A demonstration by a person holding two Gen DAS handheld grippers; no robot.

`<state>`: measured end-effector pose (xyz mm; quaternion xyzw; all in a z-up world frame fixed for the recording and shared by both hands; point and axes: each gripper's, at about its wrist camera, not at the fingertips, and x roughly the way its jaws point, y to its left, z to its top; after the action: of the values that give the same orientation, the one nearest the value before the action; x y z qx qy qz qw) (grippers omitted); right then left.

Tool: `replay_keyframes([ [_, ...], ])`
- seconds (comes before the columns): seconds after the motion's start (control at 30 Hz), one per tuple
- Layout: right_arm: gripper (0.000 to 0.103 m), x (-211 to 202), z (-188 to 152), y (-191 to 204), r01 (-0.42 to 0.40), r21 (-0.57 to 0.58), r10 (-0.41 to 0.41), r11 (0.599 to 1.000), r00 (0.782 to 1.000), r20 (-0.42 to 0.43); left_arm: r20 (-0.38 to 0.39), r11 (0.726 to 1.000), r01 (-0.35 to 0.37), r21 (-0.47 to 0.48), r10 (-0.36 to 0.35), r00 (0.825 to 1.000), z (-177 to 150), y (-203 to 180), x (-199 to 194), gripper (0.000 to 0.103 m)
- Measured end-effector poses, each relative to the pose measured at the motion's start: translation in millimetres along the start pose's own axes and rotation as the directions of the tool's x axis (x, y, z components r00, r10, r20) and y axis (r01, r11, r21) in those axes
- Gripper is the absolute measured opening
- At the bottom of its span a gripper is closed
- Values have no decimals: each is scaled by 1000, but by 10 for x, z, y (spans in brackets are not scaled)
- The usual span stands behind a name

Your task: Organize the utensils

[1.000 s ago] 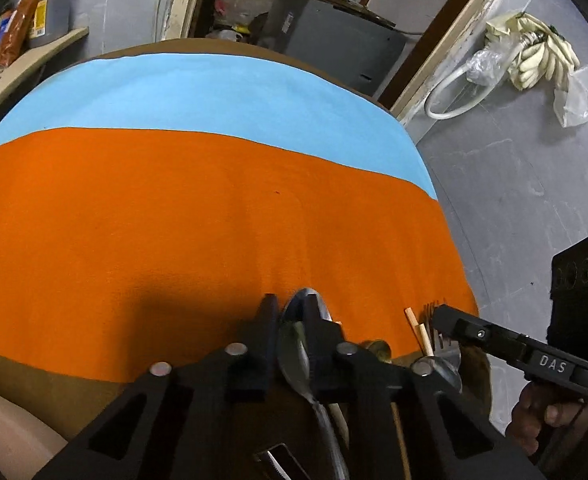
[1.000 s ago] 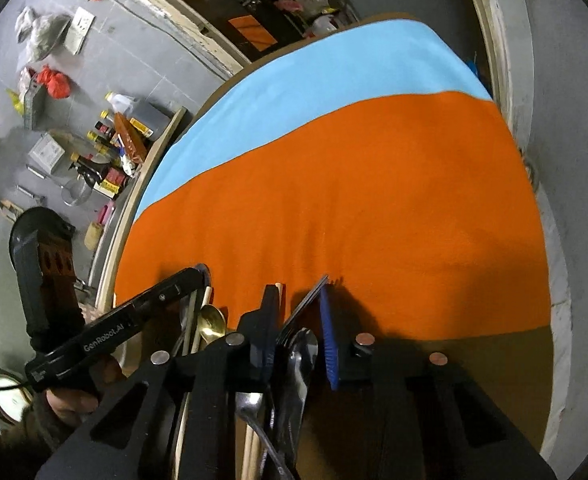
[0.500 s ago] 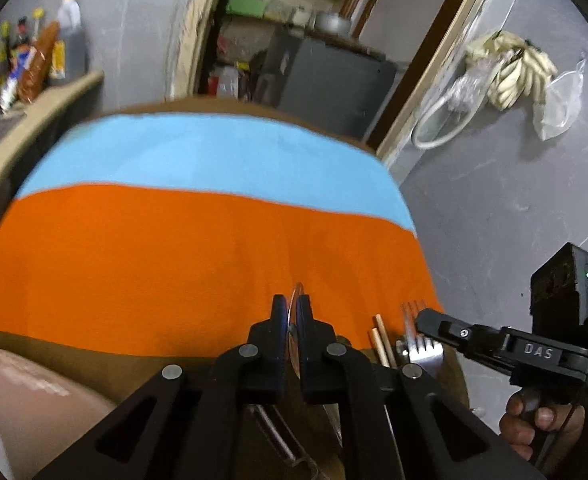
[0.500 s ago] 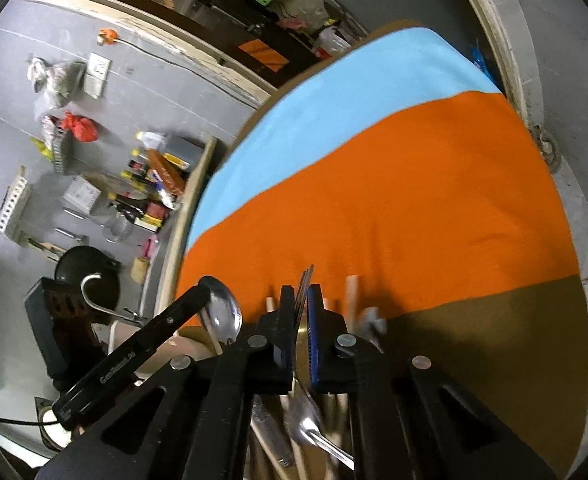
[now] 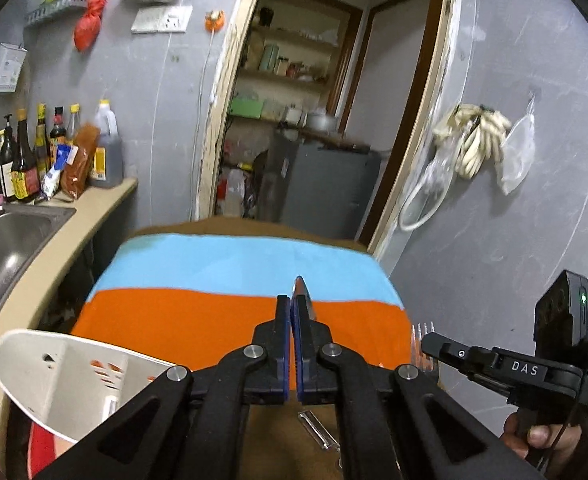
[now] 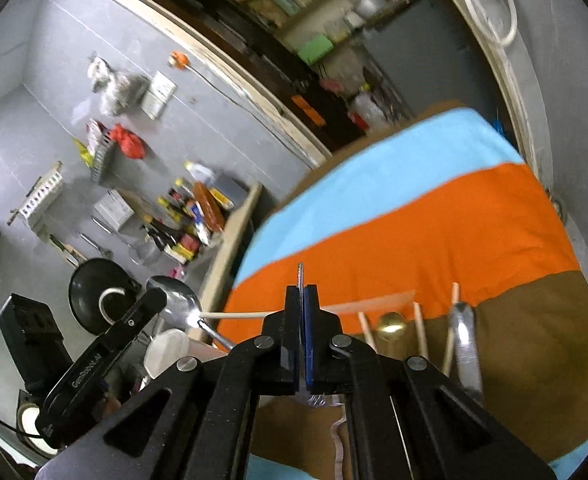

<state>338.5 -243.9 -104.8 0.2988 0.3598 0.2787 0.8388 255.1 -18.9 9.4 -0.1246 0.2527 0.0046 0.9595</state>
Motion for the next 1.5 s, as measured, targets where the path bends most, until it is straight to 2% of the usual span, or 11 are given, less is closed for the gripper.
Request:
replay_keyframes([
  [0.1,2,-142,-18,270,-8,-28,10,1000,998,65,22,1000,23,21,-24,999,81,145,-202,2],
  [0.4,2,-319,-75,846,-11,-72,24,997,985,170,74,997,55,54,-59,995,230,517,-625,2],
  [0.6,2,-195,-9,1387,-106,-123,132,987,966,223,175,999,-29,40,22,984,532,943,-1065,2],
  [0.73,2,-24,40,1776,-201,-175,239,964,942,236,237,992,-122,27,112,965,696,1253,-1331,2],
  [0.83,2,174,1,1975,-246,-204,288,948,932,217,263,976,-216,39,199,944,742,1458,-1438,2],
  [0.9,2,312,-51,2038,-259,-219,303,941,931,204,260,968,-248,41,230,938,736,1560,-1444,2],
  [1.07,2,624,-195,2095,-216,-262,265,941,949,168,232,946,-311,87,284,930,617,1650,-1300,2],
  [1.17,2,741,-259,2133,-173,-300,227,938,961,156,211,937,-326,123,296,932,535,1630,-1193,2],
  [1.33,2,855,-361,2110,-109,-342,167,933,976,142,196,911,-366,189,330,923,372,1522,-1043,2],
  [1.43,2,915,-447,2089,-71,-355,128,932,982,138,177,908,-363,208,330,927,277,1489,-949,2],
  [1.5,2,936,-485,2077,-55,-357,109,932,985,133,155,916,-346,203,319,935,224,1493,-894,3],
])
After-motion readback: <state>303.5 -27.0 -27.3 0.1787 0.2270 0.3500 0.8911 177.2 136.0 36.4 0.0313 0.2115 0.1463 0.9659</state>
